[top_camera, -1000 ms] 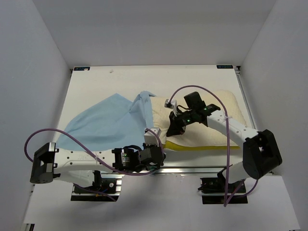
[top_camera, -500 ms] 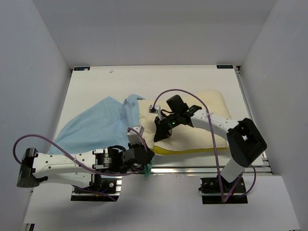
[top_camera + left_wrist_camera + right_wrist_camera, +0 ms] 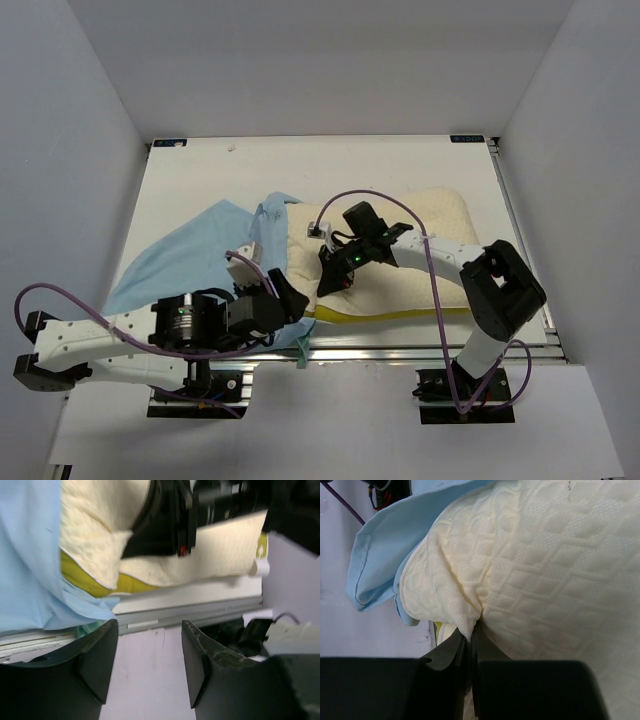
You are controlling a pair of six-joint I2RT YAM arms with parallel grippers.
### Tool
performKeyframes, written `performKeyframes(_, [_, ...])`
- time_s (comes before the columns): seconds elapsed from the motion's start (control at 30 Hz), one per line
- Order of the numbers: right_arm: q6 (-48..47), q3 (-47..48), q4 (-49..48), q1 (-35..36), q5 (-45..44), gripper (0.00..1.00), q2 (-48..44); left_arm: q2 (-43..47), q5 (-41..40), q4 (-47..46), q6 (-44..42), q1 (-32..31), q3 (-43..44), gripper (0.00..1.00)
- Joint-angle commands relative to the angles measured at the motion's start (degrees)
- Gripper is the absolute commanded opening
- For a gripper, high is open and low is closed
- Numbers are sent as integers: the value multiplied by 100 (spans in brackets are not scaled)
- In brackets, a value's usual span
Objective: Put the pillow into the pillowcase
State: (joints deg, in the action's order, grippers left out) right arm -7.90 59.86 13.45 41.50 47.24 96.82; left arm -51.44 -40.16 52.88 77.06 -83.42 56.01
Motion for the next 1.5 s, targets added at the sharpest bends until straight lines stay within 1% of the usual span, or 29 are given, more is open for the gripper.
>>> performKeyframes(0.0, [-106,-79,-291,16,-391,0,-128,12,-974,1483,702,-17,559,64])
performKeyframes(0.03, [-115,-79,-291,43,-409,0,-128,-32,-1124,1679,845,-25,612,67])
performKeyframes(0.1, [-124,-79,-273,69,-461,0,-137,-225,-1527,2214,1222,53,709,69])
performKeyframes(0.2, [-142,-97,-264,122,-514,0,-189,-533,-1679,2297,1119,422,806,72])
performKeyframes(0.23, [-142,-88,-247,122,-523,0,-198,-612,-1662,2201,936,640,867,72])
performKeyframes(0.27, [-150,-105,-247,122,-532,0,-207,-709,-1618,1930,464,773,885,72])
performKeyframes(0.3, [-159,-114,-247,122,-549,0,-250,-927,-1444,1788,216,940,903,73])
performKeyframes(0.33, [-176,-114,-238,122,-550,0,-268,-1034,-1320,1639,-30,1298,920,73])
performKeyframes(0.37, [-185,-132,-238,122,-558,0,-286,-1139,-1206,1359,-485,1441,912,73])
performKeyframes(0.43, [-203,-167,-220,122,-550,0,-365,-1447,-1082,1155,-778,1783,903,73])
performKeyframes(0.5, [-212,-185,-220,131,-523,0,-426,-1588,-1012,708,-1340,2004,886,73])
performKeyframes(0.53, [-229,-202,-220,131,-532,0,-444,-1693,-811,532,-1525,2292,877,73])
performKeyframes(0.57, [-229,-202,-212,131,-515,0,-453,-1746,-661,78,-1988,2434,807,73])
performKeyframes(0.63, [-247,-194,-185,131,-497,0,-444,-1912,-214,-373,-2387,2794,736,72])
performKeyframes(0.67, [-238,-185,-194,131,-488,0,-444,-1983,-124,-741,-2693,2874,719,72])
performKeyframes(0.83, [-221,-176,-220,131,-409,0,-418,-2581,333,-1280,-3179,3331,868,65])
performKeyframes(0.87, [-212,-176,-212,131,-392,0,-409,-2729,499,-1428,-3284,3384,885,63])
performKeyframes(0.97, [-194,-185,-229,131,-321,0,-418,-2950,641,-1596,-3381,3516,868,58])
performKeyframes(1.1, [-150,-193,-255,122,-216,0,-435,-3047,676,-1737,-3443,3701,763,52])
performKeyframes(1.13, [-142,-194,-264,122,-198,0,-427,-3039,676,-1772,-3452,3736,684,48])
performKeyframes(1.23, [-98,-194,-282,131,-137,0,-435,-3038,729,-1922,-3469,3876,517,42])
performKeyframes(1.27, [-80,-194,-282,122,-102,0,-435,-3039,764,-1966,-3469,3912,473,37])
performKeyframes(1.37, [-36,-202,-299,131,-58,0,-444,-3047,852,-2036,-3469,3965,315,29])
performKeyframes(1.47, [-10,-185,-317,131,-14,0,-444,-3039,896,-2071,-3469,3982,183,27])
